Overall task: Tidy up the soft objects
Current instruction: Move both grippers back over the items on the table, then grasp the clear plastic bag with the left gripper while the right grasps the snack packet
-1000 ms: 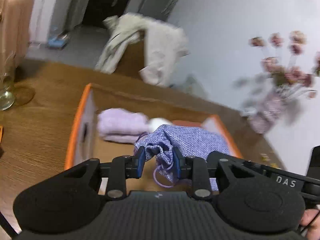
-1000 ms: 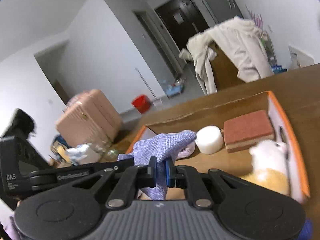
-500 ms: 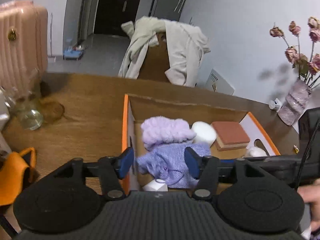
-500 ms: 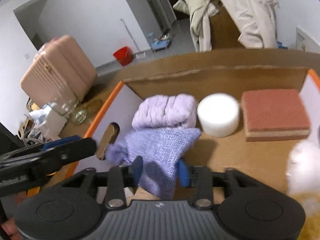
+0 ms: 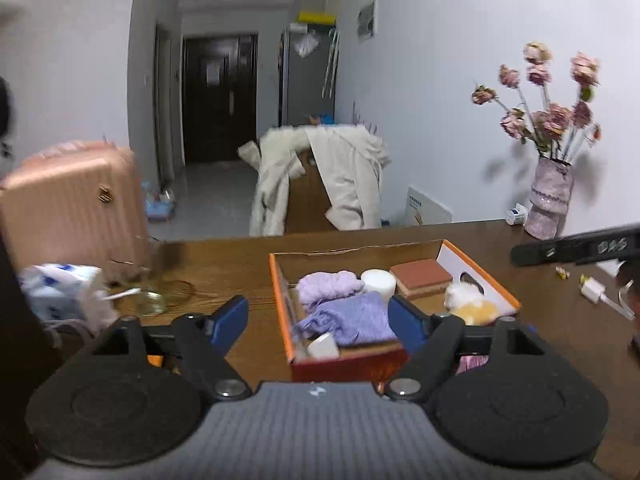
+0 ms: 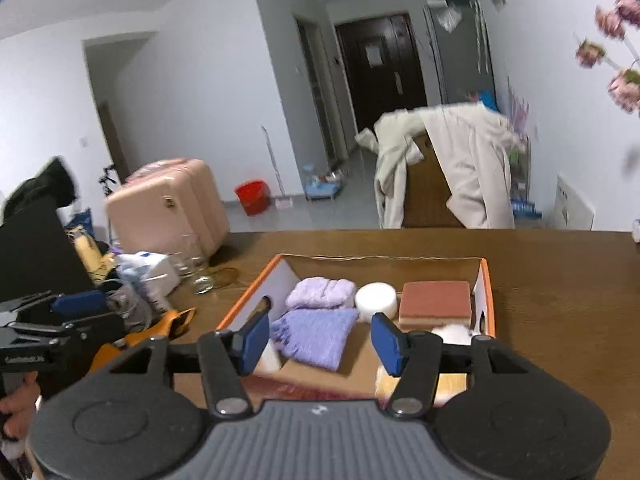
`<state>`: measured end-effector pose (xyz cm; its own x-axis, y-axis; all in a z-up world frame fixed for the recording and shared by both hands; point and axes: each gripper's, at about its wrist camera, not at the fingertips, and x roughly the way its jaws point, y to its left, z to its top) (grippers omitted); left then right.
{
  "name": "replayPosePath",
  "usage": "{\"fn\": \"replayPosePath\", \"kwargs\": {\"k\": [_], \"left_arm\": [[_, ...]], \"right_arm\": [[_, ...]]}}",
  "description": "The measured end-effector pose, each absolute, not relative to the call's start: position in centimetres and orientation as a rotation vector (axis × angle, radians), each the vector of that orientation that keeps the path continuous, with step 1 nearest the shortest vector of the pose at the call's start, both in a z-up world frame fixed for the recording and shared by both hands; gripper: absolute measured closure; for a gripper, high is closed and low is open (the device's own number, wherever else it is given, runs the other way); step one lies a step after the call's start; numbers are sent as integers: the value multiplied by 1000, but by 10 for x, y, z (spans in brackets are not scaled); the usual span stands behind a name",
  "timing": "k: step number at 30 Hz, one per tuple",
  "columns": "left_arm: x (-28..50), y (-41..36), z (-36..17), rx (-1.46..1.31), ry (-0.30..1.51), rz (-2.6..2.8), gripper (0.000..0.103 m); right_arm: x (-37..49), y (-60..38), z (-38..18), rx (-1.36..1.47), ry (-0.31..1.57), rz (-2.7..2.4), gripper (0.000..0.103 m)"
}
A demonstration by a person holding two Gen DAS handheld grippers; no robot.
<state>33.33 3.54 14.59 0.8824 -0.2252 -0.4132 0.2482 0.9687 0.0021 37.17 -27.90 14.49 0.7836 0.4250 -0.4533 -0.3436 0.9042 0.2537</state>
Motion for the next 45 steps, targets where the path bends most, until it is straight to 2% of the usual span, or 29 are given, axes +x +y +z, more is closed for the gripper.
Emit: {"fn": "replayPosePath", "kwargs": {"k": [3, 8, 14, 24, 32, 34, 36, 45], "left_arm": [[280, 36, 132, 91, 369, -222, 18], [205, 38, 95, 28, 370, -168, 16], [147, 32, 55, -5, 421, -113, 14], [169, 27, 48, 3, 439, -108, 14], [247, 13, 5, 11, 524, -150, 15], [267, 16, -4, -2, 562, -141, 26], [280, 25, -11, -30, 593, -150, 59], [302, 85, -9, -240, 580, -152, 60]], "right_arm": [[313, -278, 133, 127, 453, 458, 38], [232, -267, 97, 81, 384, 463, 35], [167, -261, 49, 114, 425, 464, 32], [170, -254, 42, 111, 445, 433, 32], [255, -220, 24, 161, 551, 417, 33], [279, -207, 21, 170, 563, 430, 33], [307, -189, 16, 176, 598, 431, 33], [387, -130, -8, 72, 653, 206, 34]]}}
